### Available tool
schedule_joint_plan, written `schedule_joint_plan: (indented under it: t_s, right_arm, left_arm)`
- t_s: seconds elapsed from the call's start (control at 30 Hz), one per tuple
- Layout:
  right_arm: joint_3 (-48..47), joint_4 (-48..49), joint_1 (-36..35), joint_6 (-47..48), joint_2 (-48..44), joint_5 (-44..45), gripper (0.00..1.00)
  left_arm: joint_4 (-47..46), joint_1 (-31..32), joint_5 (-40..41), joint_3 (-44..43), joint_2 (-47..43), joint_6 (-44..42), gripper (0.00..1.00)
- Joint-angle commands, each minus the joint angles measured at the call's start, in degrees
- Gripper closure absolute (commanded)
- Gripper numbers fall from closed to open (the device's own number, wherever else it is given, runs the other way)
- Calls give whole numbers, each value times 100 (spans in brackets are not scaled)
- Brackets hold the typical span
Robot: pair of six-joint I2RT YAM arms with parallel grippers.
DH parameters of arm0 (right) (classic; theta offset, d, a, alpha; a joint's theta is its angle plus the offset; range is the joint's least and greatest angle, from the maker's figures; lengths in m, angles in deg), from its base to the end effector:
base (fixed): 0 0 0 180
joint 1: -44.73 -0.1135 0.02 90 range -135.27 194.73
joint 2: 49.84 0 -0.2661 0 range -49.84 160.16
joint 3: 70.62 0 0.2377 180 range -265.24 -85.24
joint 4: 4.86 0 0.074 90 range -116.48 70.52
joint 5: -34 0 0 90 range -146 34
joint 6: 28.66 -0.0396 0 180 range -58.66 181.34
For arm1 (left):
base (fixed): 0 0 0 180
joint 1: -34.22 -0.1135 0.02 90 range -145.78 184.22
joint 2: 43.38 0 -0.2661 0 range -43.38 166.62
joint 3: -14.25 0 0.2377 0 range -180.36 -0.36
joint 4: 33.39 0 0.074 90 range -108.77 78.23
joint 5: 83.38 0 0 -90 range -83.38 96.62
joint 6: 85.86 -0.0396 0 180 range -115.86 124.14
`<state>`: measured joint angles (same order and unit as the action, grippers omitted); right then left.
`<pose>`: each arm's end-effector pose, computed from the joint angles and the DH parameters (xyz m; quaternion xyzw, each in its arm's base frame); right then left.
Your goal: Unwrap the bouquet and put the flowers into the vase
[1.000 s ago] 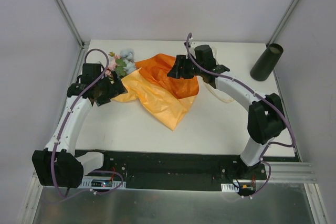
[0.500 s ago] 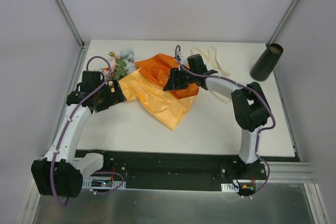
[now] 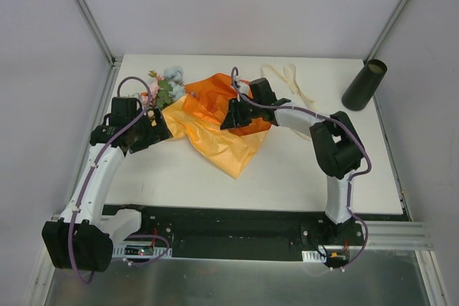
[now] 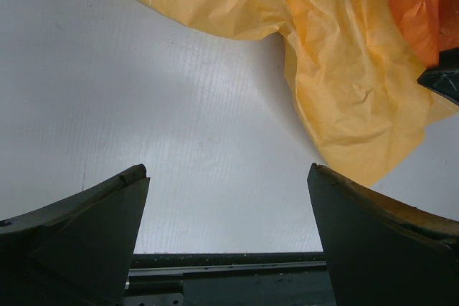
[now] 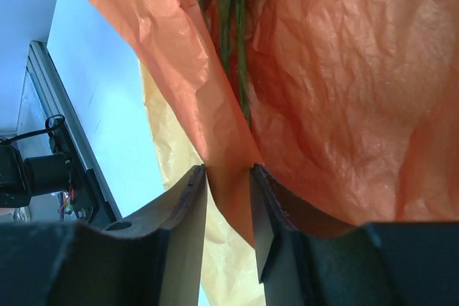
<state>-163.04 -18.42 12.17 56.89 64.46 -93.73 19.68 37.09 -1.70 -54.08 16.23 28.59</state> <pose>0.3543 0.2550 0.2064 -0.3480 0.7799 0.4102 0.3201 0.2007 -0.0158 0.3000 -0.1445 0.9083 -0.1563 0.3602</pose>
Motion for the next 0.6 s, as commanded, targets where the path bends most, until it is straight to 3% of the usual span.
schedule_joint_plan:
  t_s: [0.0, 0.23, 0.43, 0.57]
  right_arm:
    - [36, 342, -154, -47, -232, 81, 67]
    - [748, 922, -269, -372, -917, 196, 74]
    - [951, 1053, -453, -679, -1357, 56, 69]
    - [1065, 1581, -883, -1277, -1437, 134, 66]
  left_arm:
    - [4, -41, 67, -209, -161, -2, 3]
    - [74, -50, -275, -631, -117, 183, 4]
    - [153, -41, -575, -1132, -73, 96, 5]
    - [381, -50, -268, -1606, 76, -133, 5]
